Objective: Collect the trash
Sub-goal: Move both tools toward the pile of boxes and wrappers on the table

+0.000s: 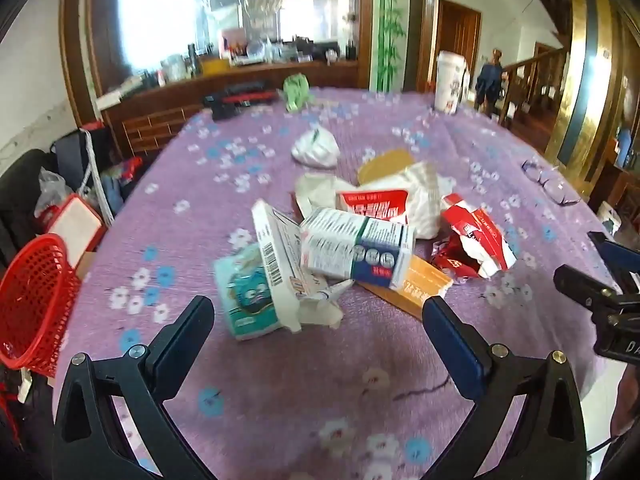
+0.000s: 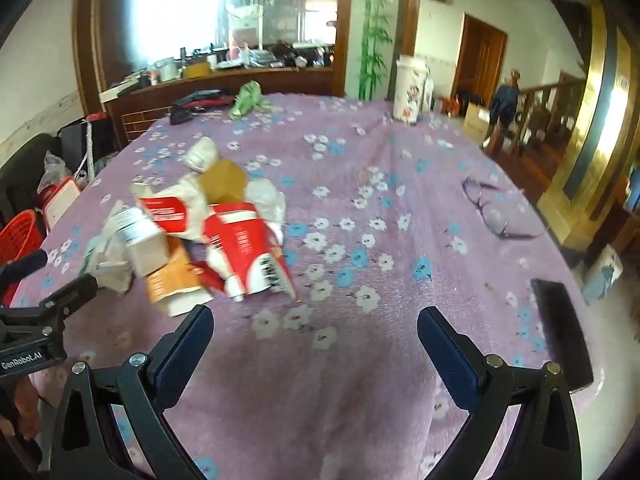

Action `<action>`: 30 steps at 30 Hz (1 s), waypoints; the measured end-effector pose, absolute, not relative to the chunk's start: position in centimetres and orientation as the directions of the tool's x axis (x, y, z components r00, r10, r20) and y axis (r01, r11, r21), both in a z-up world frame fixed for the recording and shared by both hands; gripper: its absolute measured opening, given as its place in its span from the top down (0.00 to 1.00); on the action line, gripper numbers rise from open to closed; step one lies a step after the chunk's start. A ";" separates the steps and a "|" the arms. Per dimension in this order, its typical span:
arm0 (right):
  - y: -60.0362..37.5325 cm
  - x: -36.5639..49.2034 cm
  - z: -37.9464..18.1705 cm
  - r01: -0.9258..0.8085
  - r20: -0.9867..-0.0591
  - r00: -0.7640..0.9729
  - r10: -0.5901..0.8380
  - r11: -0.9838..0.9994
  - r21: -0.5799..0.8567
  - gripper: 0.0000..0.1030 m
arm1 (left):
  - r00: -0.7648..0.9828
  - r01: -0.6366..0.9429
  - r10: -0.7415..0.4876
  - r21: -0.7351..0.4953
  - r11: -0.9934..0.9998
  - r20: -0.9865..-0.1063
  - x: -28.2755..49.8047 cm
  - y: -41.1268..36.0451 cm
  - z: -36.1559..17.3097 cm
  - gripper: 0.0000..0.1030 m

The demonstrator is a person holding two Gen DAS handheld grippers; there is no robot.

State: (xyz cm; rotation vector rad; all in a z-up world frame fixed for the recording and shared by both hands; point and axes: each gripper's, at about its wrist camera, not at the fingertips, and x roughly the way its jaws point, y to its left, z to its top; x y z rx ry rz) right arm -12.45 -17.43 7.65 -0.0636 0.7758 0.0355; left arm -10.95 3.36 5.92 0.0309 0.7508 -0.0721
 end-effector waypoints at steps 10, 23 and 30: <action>-15.3 -17.1 8.1 -0.061 -0.601 0.798 0.034 0.998 -0.025 0.00 | 0.842 -0.022 0.045 0.049 0.999 -0.537 -16.8 5.5 7.2 0.00; -14.2 -17.0 7.3 -0.093 -0.616 0.787 0.041 0.994 -0.052 0.02 | 0.820 -0.071 0.096 0.066 0.995 -0.564 -16.2 6.6 6.1 0.00; -14.3 -17.1 7.4 -0.094 -0.619 0.784 0.047 0.995 -0.043 0.02 | 0.817 -0.070 0.097 0.068 0.995 -0.568 -16.3 6.8 6.0 0.00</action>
